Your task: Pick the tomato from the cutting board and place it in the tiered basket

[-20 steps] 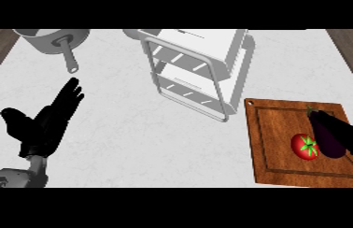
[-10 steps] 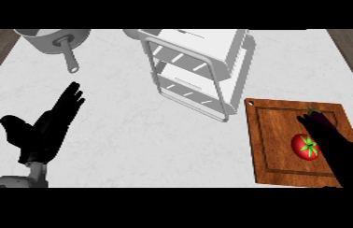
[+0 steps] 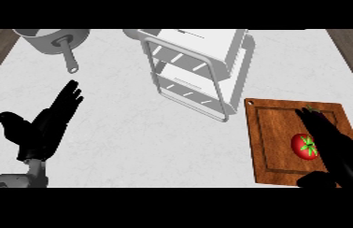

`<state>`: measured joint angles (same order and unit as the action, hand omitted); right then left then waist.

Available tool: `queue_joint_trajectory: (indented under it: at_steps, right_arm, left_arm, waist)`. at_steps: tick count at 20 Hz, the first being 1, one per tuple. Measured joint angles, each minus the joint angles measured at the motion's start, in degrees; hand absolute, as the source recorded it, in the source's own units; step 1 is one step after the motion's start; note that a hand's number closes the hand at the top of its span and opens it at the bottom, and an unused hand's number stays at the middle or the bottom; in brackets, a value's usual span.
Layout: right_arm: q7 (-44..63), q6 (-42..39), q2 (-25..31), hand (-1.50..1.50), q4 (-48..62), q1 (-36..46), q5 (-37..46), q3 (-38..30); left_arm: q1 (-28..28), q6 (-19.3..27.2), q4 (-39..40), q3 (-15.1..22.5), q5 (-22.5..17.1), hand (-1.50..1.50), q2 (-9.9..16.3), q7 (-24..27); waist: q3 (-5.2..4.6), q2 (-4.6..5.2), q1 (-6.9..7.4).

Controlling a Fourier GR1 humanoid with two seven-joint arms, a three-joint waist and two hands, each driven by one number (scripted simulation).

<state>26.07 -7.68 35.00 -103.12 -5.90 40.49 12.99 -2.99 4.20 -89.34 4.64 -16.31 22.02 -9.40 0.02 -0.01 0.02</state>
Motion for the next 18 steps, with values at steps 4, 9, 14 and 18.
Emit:
queue_joint_trajectory:
  at_steps: [4, 9, 14, 18]
  right_arm:
    - [-3.78, 1.07, -1.46, -1.5, 3.25, -0.02, 3.04, -1.78]
    - [-5.27, -4.51, -1.39, 1.5, 5.89, 1.27, 2.35, -2.88]
    - [-7.6, -6.43, -1.05, 1.5, 5.78, 0.41, 5.46, -1.71]
    - [-9.9, -5.28, -1.92, 1.5, 7.2, 0.82, 9.71, -0.48]
  left_arm:
    - [0.1, -1.35, 0.96, -1.04, 1.31, 0.0, -1.32, 0.52]
    - [-0.09, -1.18, -0.33, -1.38, 2.71, 0.0, -2.37, -1.02]
    - [-1.16, -1.42, 0.7, -1.65, 3.92, 0.0, -3.89, -1.08]
    - [-1.02, -2.11, 1.66, -2.21, 5.0, 0.0, -4.7, -0.06]
  waist:
    - [-0.02, -0.01, -0.05]
    - [-0.31, -0.2, 0.07]
    - [-0.57, -0.35, 0.01]
    - [-0.79, -0.49, -0.02]
